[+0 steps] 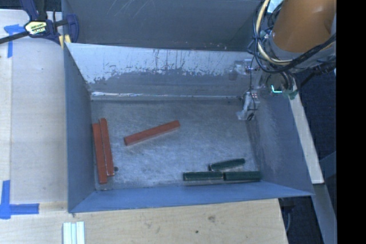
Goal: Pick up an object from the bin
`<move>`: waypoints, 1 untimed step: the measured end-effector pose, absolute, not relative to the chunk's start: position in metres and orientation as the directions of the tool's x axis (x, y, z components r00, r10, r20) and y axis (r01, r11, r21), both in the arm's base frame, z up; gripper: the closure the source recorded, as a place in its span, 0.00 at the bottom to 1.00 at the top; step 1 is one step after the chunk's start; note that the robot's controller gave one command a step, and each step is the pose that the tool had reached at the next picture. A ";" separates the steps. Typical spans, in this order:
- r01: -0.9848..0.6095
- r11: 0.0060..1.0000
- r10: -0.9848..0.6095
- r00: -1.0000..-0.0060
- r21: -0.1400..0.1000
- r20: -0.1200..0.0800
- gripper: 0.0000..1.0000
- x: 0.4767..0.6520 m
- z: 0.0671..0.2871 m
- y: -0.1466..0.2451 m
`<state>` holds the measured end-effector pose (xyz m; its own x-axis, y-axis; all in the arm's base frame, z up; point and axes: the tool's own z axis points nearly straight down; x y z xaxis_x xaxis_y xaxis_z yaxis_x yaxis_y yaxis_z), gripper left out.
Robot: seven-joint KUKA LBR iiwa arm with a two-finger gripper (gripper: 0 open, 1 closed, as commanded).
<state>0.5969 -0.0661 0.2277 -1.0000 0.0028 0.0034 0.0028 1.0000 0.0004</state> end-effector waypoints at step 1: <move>-0.178 0.984 -0.178 -0.984 0.003 0.004 0.00 0.579 0.106 0.027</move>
Offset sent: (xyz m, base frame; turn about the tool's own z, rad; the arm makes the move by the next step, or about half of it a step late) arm -0.0166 0.0899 -0.1178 -0.1756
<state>0.5788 0.0269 0.1058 -0.9841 -0.1777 0.0041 -0.1777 0.9841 0.0033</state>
